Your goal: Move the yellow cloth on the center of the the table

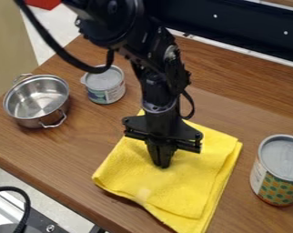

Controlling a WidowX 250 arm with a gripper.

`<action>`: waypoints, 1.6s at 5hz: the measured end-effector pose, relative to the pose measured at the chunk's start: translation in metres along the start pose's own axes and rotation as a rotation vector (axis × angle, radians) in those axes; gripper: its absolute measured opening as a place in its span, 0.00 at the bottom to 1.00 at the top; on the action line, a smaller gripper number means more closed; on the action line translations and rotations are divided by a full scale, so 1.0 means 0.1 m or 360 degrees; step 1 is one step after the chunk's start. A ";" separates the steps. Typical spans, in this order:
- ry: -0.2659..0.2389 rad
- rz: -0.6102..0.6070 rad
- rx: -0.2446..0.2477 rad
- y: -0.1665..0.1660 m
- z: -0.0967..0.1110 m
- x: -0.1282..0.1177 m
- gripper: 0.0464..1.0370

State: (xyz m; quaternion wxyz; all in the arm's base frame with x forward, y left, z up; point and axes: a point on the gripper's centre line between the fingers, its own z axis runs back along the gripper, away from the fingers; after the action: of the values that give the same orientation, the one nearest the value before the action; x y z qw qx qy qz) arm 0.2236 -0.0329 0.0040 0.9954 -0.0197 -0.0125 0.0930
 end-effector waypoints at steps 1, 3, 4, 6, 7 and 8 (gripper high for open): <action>0.0002 -0.0020 -0.0001 0.03 0.00 -0.07 0.01; 0.0017 -0.0013 0.0018 0.07 0.04 0.00 0.01; -0.0048 -0.0007 0.0041 0.06 0.05 0.07 0.01; -0.0014 -0.0022 0.0002 0.02 0.29 0.11 0.01; 0.0001 -0.0012 -0.0021 0.01 0.42 0.12 0.01; 0.0025 -0.0001 -0.0035 -0.02 0.49 0.13 0.01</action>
State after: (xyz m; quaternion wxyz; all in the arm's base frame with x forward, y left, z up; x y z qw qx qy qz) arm 0.2358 -0.0306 0.0528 0.9952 -0.0315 -0.0058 0.0925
